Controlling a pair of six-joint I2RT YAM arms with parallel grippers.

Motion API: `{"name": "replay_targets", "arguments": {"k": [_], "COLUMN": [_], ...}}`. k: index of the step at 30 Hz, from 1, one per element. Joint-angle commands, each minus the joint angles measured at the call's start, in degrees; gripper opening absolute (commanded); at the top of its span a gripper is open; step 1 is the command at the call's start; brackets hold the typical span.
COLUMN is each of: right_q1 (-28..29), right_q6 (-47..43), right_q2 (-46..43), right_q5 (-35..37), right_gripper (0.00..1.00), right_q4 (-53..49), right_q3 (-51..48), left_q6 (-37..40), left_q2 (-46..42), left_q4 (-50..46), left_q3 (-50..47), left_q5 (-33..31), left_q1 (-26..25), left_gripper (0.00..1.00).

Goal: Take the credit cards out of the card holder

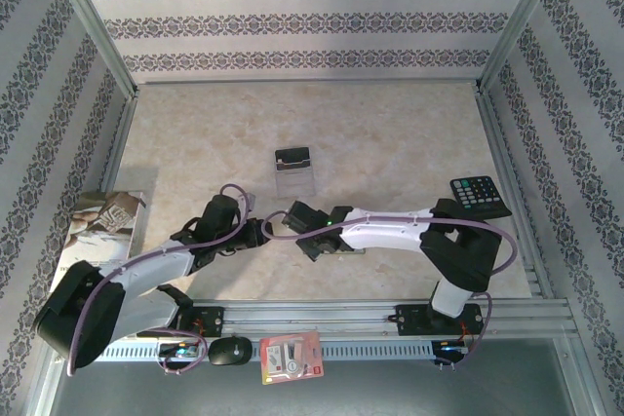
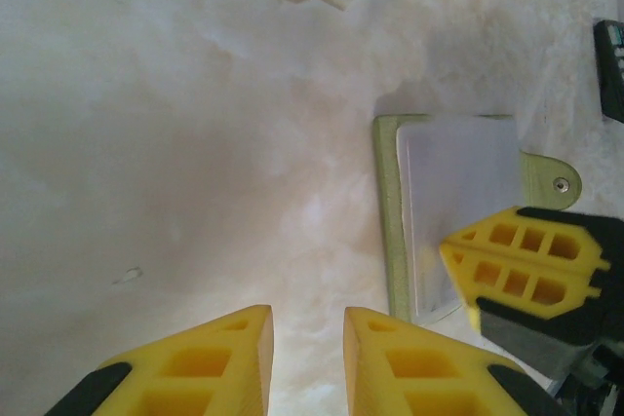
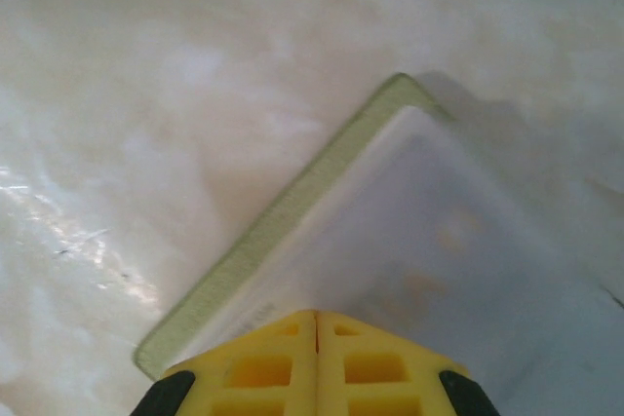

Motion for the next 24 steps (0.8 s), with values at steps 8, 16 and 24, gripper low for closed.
{"name": "replay_targets", "arguments": {"k": [8, 16, 24], "right_q1": [-3.6, -3.7, -5.1], "right_q6": [7.1, 5.7, 7.1], "right_q2": [-8.3, -9.3, -4.1], "right_q5": [1.3, -2.4, -4.3], "right_gripper": [0.00, 0.36, 0.38], "right_q4": [5.6, 8.0, 7.5], "right_q3": [-8.3, -9.5, -7.7], "left_q6": [-1.5, -2.7, -2.0], "left_q2": [11.4, 10.7, 10.1], "left_q4": [10.4, 8.9, 7.7], "left_q3": [7.6, 7.2, 7.4], "left_q5": [-2.6, -7.7, -6.2], "left_q1": [-7.7, -8.6, -8.6], "left_gripper": [0.25, 0.23, 0.23]}}
